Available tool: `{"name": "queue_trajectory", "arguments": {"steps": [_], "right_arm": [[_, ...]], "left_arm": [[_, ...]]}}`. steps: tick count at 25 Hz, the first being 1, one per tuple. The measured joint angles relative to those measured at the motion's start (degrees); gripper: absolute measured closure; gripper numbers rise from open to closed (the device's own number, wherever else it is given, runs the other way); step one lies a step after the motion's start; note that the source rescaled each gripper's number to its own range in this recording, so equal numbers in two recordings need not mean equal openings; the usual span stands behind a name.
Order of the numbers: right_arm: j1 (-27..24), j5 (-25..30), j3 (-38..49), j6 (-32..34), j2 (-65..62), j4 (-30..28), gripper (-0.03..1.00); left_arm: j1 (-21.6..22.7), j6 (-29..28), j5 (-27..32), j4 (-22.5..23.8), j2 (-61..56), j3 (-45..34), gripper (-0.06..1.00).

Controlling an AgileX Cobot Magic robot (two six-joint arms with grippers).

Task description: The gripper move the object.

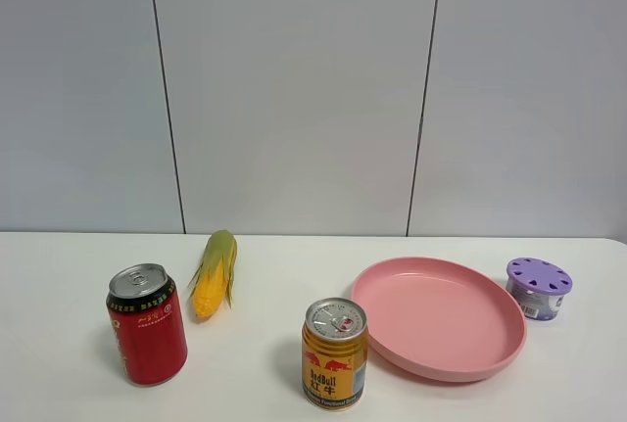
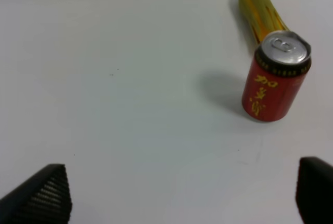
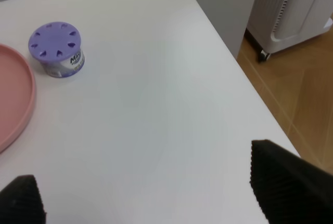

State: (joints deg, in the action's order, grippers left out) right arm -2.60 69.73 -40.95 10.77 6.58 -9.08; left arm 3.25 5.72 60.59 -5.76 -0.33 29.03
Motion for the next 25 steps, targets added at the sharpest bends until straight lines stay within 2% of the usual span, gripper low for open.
{"name": "queue_trajectory", "arguments": {"steps": [5,8,12,15,22,25], "right_arm": [[-0.4,0.1,4.4,-0.4,-5.0,0.3,0.69],[-0.4,0.3,8.9,-1.1,-6.7,3.0,0.69],[-0.4,0.6,10.1,-3.8,-6.7,4.6,0.69],[-0.4,-1.2,10.7,-6.1,-6.7,4.7,0.69],[-0.4,-7.6,12.8,-7.4,-6.7,5.3,0.69],[-0.4,-8.6,13.3,-7.4,-6.7,5.6,0.69]], "left_arm": [[0.0,0.0,0.0,0.0,0.0,0.0,-0.06],[0.0,0.0,0.0,0.1,0.0,0.0,-0.06],[0.0,0.0,0.0,0.1,0.0,0.0,-0.06],[0.0,0.0,0.0,0.1,0.0,0.0,-0.06],[0.0,0.0,0.0,0.1,0.0,0.0,-0.06],[0.0,0.0,0.0,0.1,0.0,0.0,-0.06]]}}
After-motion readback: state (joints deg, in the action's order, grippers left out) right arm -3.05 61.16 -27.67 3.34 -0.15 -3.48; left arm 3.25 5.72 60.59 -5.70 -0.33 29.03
